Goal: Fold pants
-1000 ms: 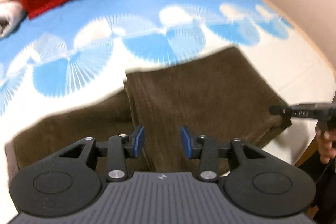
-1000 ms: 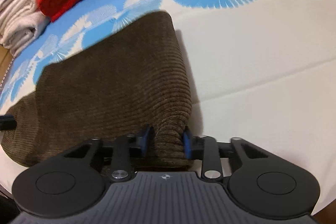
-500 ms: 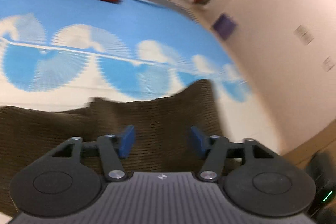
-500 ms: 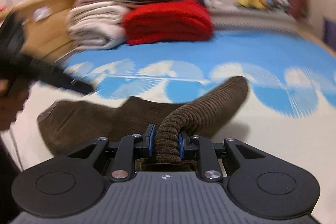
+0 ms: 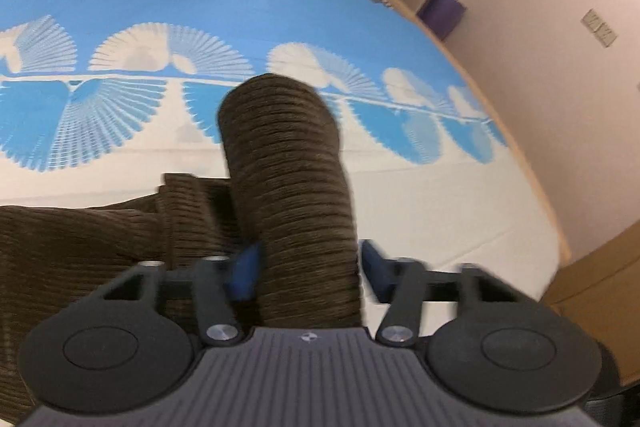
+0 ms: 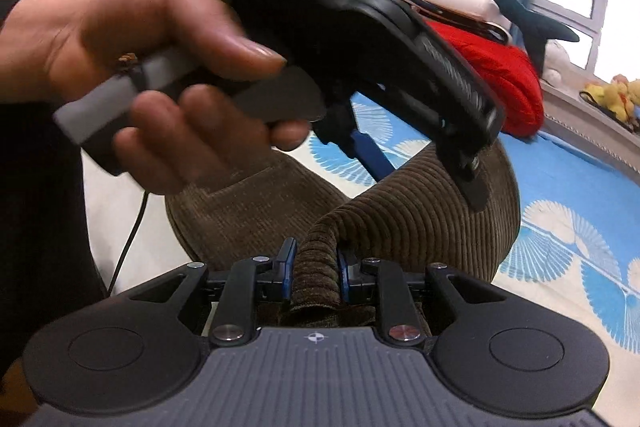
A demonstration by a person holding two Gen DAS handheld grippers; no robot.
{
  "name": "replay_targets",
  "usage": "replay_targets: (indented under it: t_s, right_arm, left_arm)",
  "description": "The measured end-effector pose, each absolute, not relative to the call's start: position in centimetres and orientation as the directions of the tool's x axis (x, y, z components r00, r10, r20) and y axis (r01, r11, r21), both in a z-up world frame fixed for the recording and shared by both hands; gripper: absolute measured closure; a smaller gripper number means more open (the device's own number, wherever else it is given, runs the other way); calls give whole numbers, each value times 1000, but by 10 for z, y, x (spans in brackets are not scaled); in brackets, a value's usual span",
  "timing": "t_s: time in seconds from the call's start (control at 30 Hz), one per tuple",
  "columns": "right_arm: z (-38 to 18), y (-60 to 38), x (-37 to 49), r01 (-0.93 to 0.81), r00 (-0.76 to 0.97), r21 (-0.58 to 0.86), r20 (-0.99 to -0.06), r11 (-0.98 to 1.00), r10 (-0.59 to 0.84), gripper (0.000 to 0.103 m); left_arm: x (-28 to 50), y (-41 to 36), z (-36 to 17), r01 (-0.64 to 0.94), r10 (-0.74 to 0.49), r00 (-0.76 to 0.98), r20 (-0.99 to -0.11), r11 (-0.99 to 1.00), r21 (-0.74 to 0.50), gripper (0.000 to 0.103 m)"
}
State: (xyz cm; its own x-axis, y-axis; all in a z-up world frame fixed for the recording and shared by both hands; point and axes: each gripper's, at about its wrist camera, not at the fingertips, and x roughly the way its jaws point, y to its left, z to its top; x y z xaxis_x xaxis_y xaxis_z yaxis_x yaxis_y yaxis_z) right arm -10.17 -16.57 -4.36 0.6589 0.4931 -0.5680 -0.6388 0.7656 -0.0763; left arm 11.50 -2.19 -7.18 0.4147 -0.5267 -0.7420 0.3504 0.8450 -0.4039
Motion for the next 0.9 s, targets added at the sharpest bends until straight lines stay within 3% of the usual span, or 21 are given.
replay_targets:
  t_s: [0.03,0.13,0.33,0.4,0.5,0.63,0.9]
  right_arm:
    - [-42,-167,-101,-637,660,-72,-565,768,495,81]
    - [-40,-175,-99,-632,659,-58,-566,773,496,81]
    - [-37,-177,-90,-614,642,11,-575,789,507,75]
    - [-31,-183,-86,-605,630,77,-562,792,536,57]
    - [-15,-202,-78,-562,646,214,-489,799,585,48]
    - [-10,-229,-55,-427,688,388,-446,817,572,42]
    - [-46,-215,-8,-239,640,495,-567,835,519,41]
  left_arm:
    - [115,-21,-73,354,-520,421,-743,848,-394,72]
    - [111,-19,-72,370,-486,441,-754,864,-341,83]
    - [102,-8,-64,368,-456,473,-754,880,-302,86]
    - [101,5,-59,359,-453,491,-744,883,-301,87]
    - [99,39,-49,318,-445,526,-724,893,-318,87]
    - [95,112,-42,215,-388,592,-706,921,-326,87]
    - [81,260,-65,-101,-145,657,-740,955,-278,84]
